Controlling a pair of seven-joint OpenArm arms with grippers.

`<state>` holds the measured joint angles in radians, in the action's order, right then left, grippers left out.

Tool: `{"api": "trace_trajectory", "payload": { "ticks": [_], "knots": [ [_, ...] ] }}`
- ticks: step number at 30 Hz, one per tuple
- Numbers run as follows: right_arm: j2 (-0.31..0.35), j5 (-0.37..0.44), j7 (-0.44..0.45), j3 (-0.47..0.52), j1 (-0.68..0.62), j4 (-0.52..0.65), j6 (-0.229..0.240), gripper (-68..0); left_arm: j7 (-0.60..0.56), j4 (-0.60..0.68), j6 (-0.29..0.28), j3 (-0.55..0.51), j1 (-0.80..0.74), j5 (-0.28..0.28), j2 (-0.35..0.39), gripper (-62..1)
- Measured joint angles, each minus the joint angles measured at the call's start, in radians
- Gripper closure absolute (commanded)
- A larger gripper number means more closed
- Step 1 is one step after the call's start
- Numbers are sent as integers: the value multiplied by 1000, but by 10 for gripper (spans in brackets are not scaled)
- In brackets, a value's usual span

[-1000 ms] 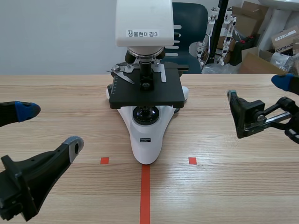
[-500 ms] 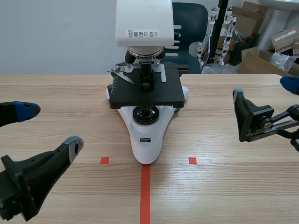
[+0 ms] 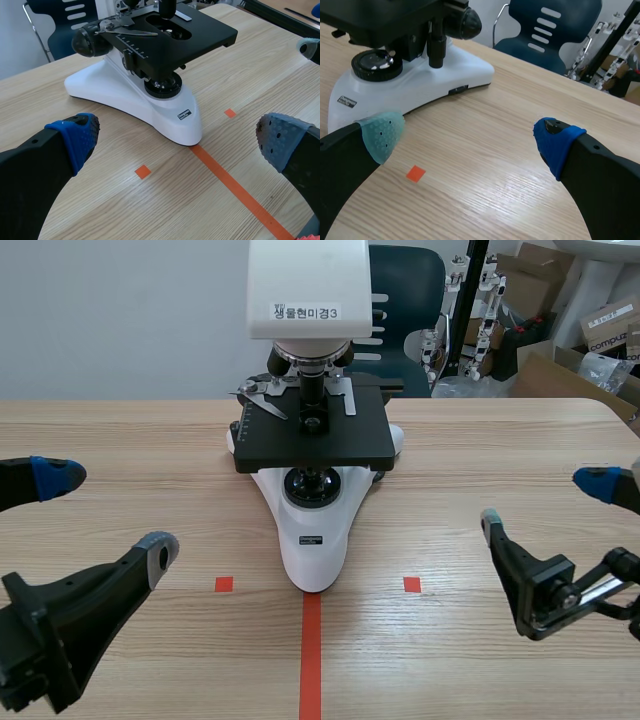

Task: Point at the stage knob

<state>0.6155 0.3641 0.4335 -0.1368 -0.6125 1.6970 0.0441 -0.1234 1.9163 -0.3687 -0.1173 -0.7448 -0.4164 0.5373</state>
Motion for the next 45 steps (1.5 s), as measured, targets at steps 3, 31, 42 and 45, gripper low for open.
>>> {"api": "trace_trajectory", "payload": {
  "ticks": [3, 31, 42, 45],
  "knots": [
    [31, 2, 19, 0, -26, 0, -1, -569, 0, 0, 0, 0, 0, 0, 0, -623],
    [36, 2, 26, 0, -39, 0, -26, -570, 0, 0, 0, 0, 0, 0, 0, -623],
    [36, -2, 26, 0, -39, 0, -26, -679, 0, 0, 0, 0, 0, 0, 0, -623],
    [36, -2, 26, 0, -39, 0, -26, -679, 0, 0, 0, 0, 0, 0, 0, -623]
  ]
}}
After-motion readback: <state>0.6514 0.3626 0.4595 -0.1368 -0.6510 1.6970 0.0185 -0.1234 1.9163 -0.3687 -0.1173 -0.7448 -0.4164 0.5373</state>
